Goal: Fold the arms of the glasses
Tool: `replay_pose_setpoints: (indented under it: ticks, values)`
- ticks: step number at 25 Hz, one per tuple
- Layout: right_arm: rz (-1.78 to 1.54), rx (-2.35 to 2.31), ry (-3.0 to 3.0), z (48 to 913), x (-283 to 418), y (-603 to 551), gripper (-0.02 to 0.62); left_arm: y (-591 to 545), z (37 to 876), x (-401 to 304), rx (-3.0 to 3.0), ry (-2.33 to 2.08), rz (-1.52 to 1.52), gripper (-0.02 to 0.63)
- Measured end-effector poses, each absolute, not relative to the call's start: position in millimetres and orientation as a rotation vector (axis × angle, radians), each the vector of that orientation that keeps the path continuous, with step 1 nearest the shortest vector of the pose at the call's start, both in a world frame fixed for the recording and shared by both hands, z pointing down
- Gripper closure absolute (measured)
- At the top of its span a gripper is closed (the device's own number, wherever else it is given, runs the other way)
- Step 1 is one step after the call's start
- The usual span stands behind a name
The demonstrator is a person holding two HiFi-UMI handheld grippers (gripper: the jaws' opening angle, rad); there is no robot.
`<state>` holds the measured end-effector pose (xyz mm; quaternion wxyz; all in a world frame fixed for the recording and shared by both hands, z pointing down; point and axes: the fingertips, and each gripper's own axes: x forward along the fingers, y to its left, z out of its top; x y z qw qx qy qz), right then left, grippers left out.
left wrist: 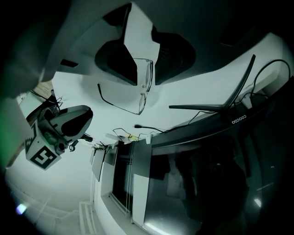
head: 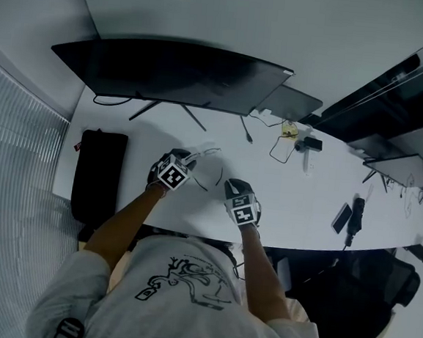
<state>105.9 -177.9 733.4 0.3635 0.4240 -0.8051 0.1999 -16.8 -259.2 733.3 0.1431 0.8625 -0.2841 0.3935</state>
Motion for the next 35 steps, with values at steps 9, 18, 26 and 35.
replay_pose_setpoints:
  ticks: [9,18,26,35]
  values:
    - [0.496,1.036,-1.998,762.9,111.4,-192.4,0.534,-267.1,751.8,-11.1,2.468,-0.812,1.178,0.520]
    - [0.518,0.981,-2.009,766.6,100.8,-193.9,0.534,-267.0,753.0,-10.3,2.474,-0.796,1.179,0.568]
    - [0.528,0.952,-2.031,764.6,93.2,-192.2,0.534,-259.8,752.6,-7.0,2.474,-0.773,1.179,0.568]
    - [0.525,0.914,-2.054,763.6,84.9,-183.4,0.534,-248.1,747.1,1.9,2.480,-0.745,1.169,0.568]
